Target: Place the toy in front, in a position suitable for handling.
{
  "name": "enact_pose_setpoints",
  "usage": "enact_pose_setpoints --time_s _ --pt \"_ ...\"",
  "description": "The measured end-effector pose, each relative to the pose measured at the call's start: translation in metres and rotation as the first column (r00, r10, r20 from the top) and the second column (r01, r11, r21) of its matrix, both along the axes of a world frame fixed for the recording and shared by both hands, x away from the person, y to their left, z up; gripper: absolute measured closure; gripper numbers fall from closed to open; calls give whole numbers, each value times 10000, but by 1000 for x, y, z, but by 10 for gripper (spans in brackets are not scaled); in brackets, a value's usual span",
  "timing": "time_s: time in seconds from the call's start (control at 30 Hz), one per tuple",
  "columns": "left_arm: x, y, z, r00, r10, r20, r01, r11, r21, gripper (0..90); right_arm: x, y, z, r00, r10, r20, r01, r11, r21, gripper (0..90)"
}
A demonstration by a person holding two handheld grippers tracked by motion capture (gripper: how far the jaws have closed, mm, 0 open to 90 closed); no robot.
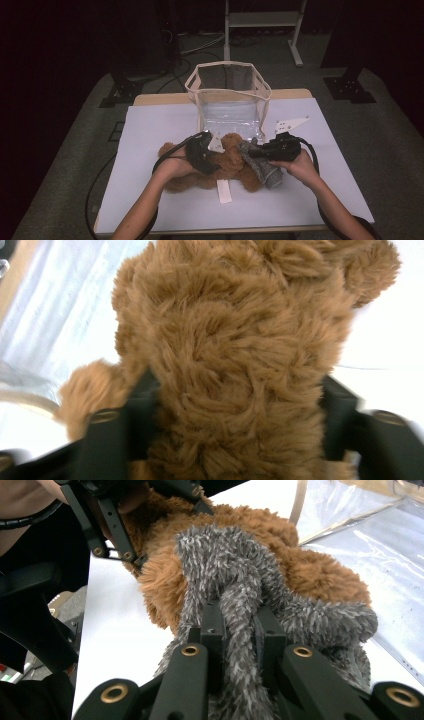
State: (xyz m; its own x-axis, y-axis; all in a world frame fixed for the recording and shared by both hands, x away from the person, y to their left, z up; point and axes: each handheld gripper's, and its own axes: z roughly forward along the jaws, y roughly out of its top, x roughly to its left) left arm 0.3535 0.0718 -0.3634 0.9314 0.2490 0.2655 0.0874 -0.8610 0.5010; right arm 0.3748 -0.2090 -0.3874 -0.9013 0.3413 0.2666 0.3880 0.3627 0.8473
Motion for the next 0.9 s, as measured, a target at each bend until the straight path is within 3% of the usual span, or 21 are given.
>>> enact_pose_setpoints --time_s 0.1,0.2,0.27,0.4,0.53,0.63,0.67,0.7,0.77,0.9 --pt "-1 7 5 9999 -8 -169 0 9987 -513 481 0 -5 -1 9999 -95 -42 96 9995 288 783" --pt "-4 17 12 9987 -192 -472 132 9922 -1241 510 -3 -9 3 9998 -194 -15 194 9986 496 784" --pt "-8 22 18 9964 -410 -748 268 9831 -1811 521 -5 -11 8 9998 -177 105 171 9981 598 784" --pt "-15 20 28 9906 -968 -969 709 9678 -2417 531 -14 -11 25 9985 -11 544 -32 9968 796 784" --pt "-17 11 23 9865 -1249 -1058 985 9692 -2259 525 -20 -11 30 9975 101 696 -165 9957 916 785" --pt "-13 11 18 9851 -1220 -1216 907 9676 -2356 508 -21 -9 17 9992 146 381 -175 9968 778 788" --pt "-13 12 17 9852 -1233 -1192 962 9728 -2109 494 -20 -8 1 9998 182 -101 -173 9963 838 789" --pt "-13 12 17 9852 -1233 -1192 962 9728 -2109 481 -20 -8 1 9998 182 -101 -173 9963 838 789" --pt "-11 13 16 9856 -1167 -1221 941 9796 -1774 442 -19 -7 -16 9993 112 -367 -98 9992 392 791" --pt "-11 15 18 9851 -1075 -1341 796 9769 -1982 346 -19 -11 -28 9983 -17 -587 12 10000 -93 791"
